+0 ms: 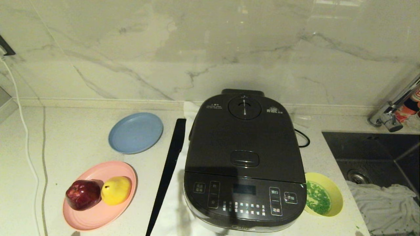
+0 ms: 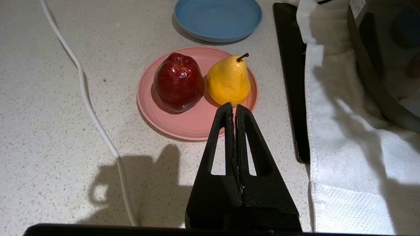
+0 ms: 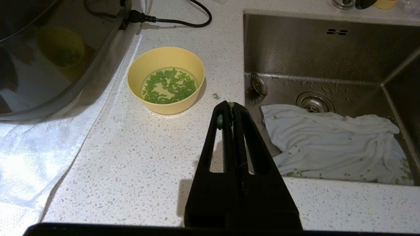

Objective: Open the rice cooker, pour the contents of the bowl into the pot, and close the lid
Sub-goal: Open the rice cooker

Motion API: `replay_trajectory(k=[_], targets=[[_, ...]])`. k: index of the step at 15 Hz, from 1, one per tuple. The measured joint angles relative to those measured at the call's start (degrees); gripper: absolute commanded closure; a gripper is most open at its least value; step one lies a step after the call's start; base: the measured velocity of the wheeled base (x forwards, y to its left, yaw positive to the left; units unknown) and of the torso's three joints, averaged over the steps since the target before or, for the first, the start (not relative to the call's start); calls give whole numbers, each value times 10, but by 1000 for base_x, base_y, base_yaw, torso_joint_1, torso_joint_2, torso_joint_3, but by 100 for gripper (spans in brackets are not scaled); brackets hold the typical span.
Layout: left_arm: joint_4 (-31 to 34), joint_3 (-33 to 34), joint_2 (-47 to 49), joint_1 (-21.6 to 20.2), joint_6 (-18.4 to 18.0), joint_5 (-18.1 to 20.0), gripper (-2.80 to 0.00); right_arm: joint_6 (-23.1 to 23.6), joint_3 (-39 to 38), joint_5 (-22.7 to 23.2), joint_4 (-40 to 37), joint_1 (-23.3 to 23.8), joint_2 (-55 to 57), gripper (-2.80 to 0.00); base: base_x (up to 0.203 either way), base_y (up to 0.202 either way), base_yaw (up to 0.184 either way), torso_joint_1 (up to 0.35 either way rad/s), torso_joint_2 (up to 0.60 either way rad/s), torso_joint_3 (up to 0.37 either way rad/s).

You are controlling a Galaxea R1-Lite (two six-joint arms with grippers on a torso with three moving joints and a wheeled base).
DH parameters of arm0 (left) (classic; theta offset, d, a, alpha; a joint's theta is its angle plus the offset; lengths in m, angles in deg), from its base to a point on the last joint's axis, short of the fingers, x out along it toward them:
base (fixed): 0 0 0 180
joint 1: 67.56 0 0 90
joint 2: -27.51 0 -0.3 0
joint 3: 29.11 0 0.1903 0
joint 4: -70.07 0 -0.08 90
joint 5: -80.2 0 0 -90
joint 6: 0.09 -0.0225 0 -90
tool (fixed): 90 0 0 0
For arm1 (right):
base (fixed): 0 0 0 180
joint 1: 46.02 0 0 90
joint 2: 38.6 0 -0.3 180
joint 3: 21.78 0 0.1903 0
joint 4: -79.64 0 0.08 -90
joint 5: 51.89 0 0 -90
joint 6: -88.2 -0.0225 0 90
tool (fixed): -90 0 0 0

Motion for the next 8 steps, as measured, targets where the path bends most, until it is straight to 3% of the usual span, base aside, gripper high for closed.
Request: replay_trajectory(k=[8], targets=[[0, 0, 0, 0, -3, -1, 0, 0, 0, 0, 1, 0, -1, 0, 0, 0, 0, 0, 0, 0]])
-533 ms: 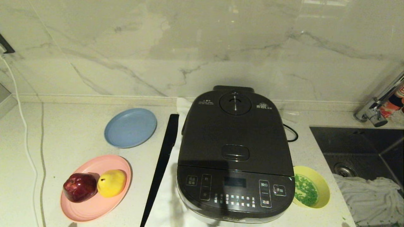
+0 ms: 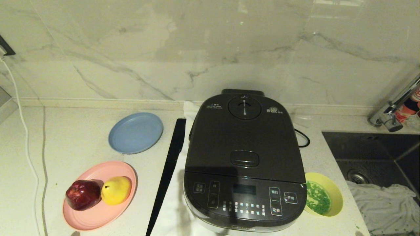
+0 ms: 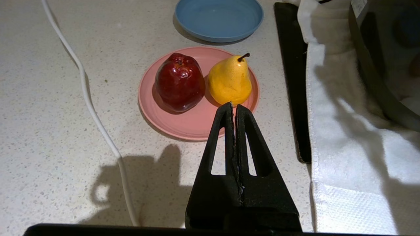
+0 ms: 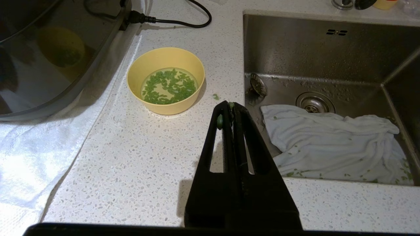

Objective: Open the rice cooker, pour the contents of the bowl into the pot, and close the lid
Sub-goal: Open the rice cooker

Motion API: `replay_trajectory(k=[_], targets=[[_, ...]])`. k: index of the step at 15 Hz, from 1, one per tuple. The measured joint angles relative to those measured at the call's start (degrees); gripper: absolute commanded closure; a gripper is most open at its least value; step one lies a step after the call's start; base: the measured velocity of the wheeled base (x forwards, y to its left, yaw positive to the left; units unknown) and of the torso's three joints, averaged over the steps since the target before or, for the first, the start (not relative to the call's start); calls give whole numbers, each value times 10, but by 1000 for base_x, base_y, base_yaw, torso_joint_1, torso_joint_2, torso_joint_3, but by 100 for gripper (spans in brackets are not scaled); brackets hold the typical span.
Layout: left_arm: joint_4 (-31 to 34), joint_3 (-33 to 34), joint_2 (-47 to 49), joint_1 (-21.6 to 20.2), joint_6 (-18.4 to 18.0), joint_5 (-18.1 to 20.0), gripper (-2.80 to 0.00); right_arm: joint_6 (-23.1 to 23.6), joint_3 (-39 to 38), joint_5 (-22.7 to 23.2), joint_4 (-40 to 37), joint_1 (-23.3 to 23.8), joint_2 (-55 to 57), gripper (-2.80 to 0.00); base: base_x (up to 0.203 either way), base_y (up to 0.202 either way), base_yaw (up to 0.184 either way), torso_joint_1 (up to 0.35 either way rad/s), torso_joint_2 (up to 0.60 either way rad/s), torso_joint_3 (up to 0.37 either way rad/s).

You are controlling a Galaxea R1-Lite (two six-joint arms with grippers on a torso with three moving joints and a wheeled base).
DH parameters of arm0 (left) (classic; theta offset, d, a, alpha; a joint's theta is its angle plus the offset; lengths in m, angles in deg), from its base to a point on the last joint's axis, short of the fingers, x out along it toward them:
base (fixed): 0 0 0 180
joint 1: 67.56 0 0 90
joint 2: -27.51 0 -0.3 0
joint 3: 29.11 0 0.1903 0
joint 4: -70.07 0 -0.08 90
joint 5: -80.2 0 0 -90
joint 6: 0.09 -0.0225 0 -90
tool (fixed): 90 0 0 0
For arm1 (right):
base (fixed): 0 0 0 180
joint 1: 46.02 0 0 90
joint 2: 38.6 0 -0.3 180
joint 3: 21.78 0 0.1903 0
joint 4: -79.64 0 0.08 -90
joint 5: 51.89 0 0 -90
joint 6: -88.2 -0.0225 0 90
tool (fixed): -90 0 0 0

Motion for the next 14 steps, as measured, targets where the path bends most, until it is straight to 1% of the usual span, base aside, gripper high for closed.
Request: replay_trajectory(k=[8, 11, 13, 14], targets=[[11, -6, 0, 0, 1, -2, 0, 0, 0, 0, 0, 0, 0, 0, 0, 0, 0, 0, 0, 0], [14, -79, 32, 0, 5, 0, 0, 0, 0, 0, 0, 0, 0, 0, 0, 0, 0, 0, 0, 0], [13, -143, 91, 0, 21, 2, 0, 0, 0, 0, 0, 0, 0, 0, 0, 0, 0, 0, 0, 0], [11, -180, 129, 0, 35, 6, 0, 0, 0, 0, 0, 0, 0, 0, 0, 0, 0, 0, 0, 0]])
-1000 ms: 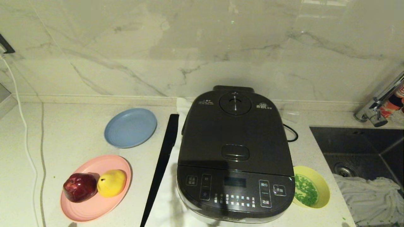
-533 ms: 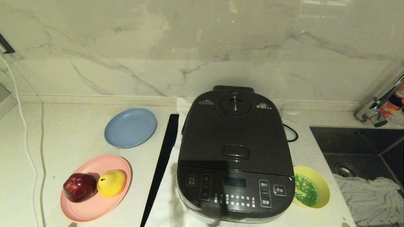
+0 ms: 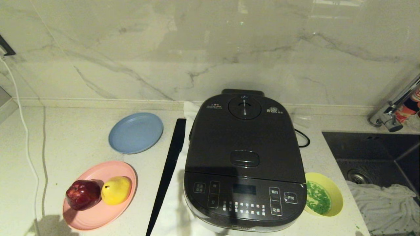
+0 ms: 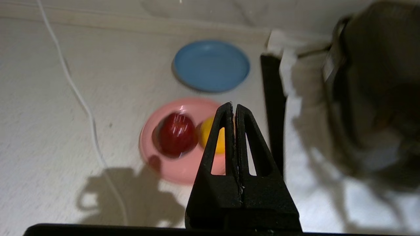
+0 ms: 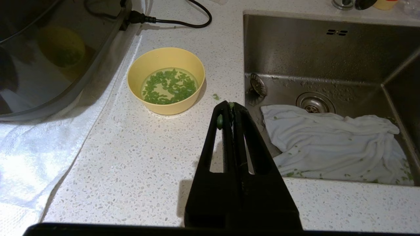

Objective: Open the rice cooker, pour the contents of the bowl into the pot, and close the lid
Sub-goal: Open the rice cooker

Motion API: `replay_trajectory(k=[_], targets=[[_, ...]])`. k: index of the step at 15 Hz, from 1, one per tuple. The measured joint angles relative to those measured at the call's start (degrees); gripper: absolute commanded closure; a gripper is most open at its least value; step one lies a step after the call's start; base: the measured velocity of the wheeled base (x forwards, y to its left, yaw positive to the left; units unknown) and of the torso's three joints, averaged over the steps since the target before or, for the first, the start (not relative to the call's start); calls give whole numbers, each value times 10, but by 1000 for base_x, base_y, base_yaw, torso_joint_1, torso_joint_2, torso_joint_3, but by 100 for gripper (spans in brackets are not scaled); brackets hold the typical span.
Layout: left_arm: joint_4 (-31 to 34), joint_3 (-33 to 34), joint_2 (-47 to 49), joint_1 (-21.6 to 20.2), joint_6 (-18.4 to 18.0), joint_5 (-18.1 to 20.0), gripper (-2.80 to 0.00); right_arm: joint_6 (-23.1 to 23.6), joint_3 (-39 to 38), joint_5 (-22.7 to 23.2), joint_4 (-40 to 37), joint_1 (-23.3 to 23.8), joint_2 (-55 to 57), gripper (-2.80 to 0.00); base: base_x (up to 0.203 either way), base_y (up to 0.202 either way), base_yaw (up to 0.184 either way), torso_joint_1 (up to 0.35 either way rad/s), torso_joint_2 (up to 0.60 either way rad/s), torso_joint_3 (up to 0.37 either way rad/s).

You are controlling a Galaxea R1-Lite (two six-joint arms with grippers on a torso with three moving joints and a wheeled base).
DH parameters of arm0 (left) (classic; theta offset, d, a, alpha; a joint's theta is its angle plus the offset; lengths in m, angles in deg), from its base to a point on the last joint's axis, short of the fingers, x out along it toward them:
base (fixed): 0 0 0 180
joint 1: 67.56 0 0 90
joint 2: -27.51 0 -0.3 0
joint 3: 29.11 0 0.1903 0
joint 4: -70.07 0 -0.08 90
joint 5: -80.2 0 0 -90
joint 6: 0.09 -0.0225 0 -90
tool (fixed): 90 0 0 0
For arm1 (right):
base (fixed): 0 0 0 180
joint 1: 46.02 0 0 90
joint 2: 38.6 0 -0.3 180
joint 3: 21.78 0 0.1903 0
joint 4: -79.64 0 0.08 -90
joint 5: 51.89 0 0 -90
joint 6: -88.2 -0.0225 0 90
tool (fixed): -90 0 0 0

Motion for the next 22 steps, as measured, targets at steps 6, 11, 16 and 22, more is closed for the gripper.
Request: replay_trajectory(k=[6, 11, 16, 22], targets=[[-30, -269, 343, 13, 131, 81, 0, 0, 0, 0, 0, 0, 0, 0, 0, 0, 0, 0, 0, 0], [-37, -460, 557, 162, 234, 114, 0, 0, 0, 0, 0, 0, 0, 0, 0, 0, 0, 0, 0, 0], [-45, -506, 691, 332, 233, 21, 0, 0, 0, 0, 0, 0, 0, 0, 0, 0, 0, 0, 0, 0], [-55, -562, 793, 454, 218, -88, 0, 0, 0, 0, 0, 0, 0, 0, 0, 0, 0, 0, 0, 0]])
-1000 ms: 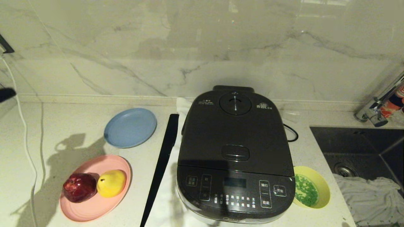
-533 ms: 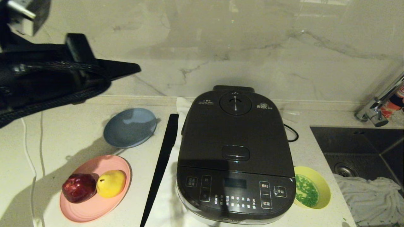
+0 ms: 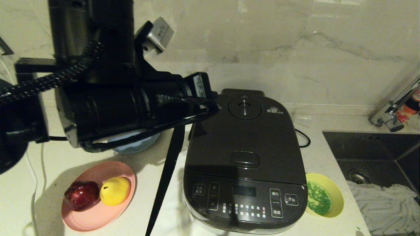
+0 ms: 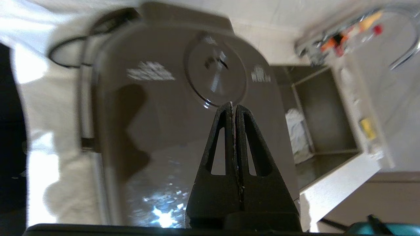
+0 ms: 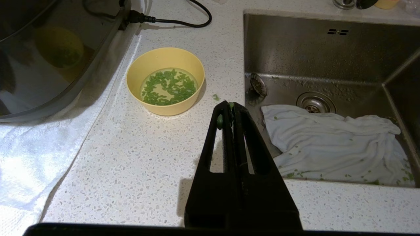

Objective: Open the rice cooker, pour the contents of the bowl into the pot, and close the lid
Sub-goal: Open the rice cooker

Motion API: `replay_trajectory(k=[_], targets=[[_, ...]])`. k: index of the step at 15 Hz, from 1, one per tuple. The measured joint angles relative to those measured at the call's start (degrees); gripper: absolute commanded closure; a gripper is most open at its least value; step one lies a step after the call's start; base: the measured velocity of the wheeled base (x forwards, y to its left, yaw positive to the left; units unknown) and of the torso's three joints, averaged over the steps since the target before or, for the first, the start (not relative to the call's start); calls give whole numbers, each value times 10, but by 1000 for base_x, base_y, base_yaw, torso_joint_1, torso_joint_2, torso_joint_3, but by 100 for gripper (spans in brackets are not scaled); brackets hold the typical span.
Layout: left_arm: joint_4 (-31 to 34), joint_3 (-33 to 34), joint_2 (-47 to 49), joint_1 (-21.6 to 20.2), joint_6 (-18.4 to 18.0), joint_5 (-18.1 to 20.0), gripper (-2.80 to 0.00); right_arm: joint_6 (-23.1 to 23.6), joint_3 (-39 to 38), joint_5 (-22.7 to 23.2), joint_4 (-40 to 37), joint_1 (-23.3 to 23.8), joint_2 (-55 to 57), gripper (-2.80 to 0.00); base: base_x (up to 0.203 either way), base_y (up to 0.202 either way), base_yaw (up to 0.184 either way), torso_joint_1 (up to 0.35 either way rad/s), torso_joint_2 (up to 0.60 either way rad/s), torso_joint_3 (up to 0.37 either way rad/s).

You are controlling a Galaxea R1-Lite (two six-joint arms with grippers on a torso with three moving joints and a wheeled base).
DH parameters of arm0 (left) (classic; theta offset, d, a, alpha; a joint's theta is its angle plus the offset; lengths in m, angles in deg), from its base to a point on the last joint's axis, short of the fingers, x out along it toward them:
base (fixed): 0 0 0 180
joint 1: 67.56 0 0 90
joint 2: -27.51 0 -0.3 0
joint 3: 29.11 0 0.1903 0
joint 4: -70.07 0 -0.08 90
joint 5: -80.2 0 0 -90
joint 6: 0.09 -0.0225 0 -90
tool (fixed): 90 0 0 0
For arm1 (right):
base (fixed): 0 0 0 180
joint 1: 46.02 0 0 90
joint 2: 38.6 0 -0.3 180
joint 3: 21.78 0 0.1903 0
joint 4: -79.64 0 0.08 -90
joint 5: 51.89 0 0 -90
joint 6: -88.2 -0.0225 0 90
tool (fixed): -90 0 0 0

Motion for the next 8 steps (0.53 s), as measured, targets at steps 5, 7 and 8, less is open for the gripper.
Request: replay_trajectory(k=[5, 7, 8], targets=[[-19, -2, 62, 57, -19, -74, 0, 0, 0, 0, 0, 0, 0, 0, 0, 0, 0, 0, 0, 0], [-26, 1, 75, 61, -21, -75, 0, 0, 0, 0, 0, 0, 0, 0, 0, 0, 0, 0, 0, 0], [-26, 3, 80, 61, -22, -75, 0, 0, 0, 0, 0, 0, 0, 0, 0, 0, 0, 0, 0, 0]])
